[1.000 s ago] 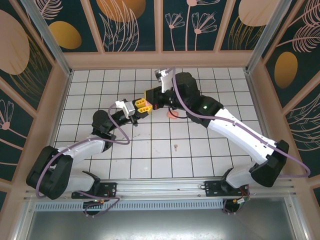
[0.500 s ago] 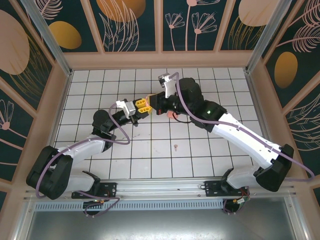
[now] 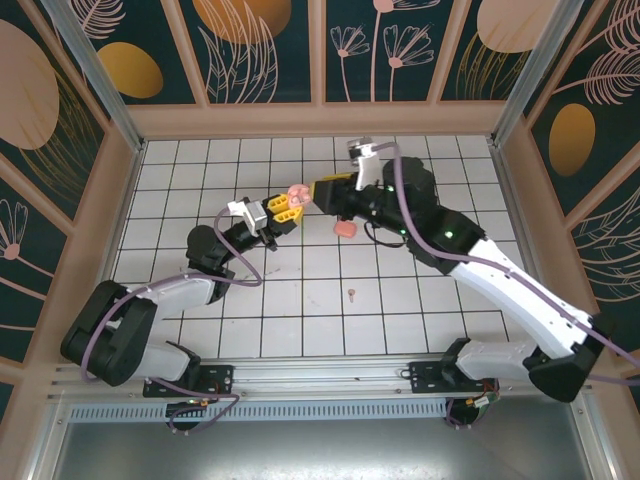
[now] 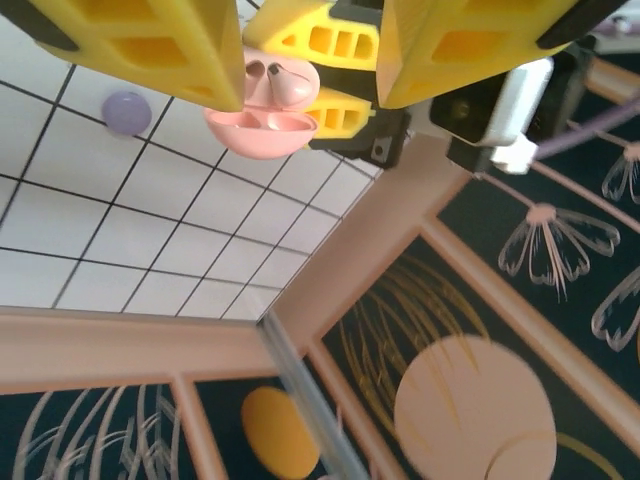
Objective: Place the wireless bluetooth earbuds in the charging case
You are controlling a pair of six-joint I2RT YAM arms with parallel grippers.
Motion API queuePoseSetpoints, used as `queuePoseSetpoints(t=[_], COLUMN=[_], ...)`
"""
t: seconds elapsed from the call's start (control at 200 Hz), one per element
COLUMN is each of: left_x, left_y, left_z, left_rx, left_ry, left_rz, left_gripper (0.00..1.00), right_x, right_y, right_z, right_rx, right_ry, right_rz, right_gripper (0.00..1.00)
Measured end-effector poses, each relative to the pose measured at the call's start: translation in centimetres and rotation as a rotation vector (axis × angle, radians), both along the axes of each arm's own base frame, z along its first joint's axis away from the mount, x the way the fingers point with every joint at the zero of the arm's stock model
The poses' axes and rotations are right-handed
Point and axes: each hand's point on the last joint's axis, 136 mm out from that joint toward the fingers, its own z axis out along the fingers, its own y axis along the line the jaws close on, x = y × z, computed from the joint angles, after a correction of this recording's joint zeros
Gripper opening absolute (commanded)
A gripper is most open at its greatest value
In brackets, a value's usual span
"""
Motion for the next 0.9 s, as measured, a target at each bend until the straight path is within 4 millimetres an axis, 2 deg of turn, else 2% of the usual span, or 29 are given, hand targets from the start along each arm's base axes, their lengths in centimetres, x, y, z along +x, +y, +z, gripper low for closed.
queuePoseSetpoints(t=[0.09,0.15,0.185,0.255,0.305,0.405,0.5,0.576,0.711,0.901], left_x=[0.3,0.4,0.5,0.5,0.5,0.6,0.6,0.4,0.0,-0.4], left_y=[0.3,0.5,0.7,1.1,1.3,1.6,1.9,2.0,2.3,2.6], left_z=[-0.3,-0.1,0.1,0.4,0.6,0.5,0.2,0.1,0.6,1.2], left_rx=[-0.030,-0.056,-0.071,-0.097,-0.112,-0.131,-0.140,-0.143,-0.154,-0.167], left_ry=[0.020,0.022,0.024,0.027,0.030,0.047,0.066,0.072,0.064,0.047], left_rz=[0.015,0.024,0.031,0.045,0.052,0.064,0.072,0.074,0.075,0.076], left_gripper=[0.00,0.00,0.00,0.00,0.00,0.00,0.00,0.00,0.00,0.00], right_x=[0.4,0.9,1.2,1.5,1.5,0.4,-1.0,-1.6,-2.2,-3.0], right_y=[-2.1,-3.1,-3.6,-4.2,-4.7,-6.1,-7.2,-7.2,-6.9,-6.5], right_z=[-0.4,-2.4,-4.4,-9.8,-14.4,-22.9,-28.1,-30.2,-32.8,-34.9], right_rx=[-0.004,-0.032,-0.063,-0.158,-0.241,-0.422,-0.557,-0.617,-0.694,-0.761], right_ry=[0.039,0.098,0.143,0.261,0.360,0.535,0.638,0.676,0.709,0.733], right_rz=[-0.088,-0.150,-0.184,-0.242,-0.281,-0.342,-0.375,-0.383,-0.386,-0.375], right_gripper=[0.48,0.50,0.51,0.53,0.54,0.54,0.54,0.54,0.52,0.48])
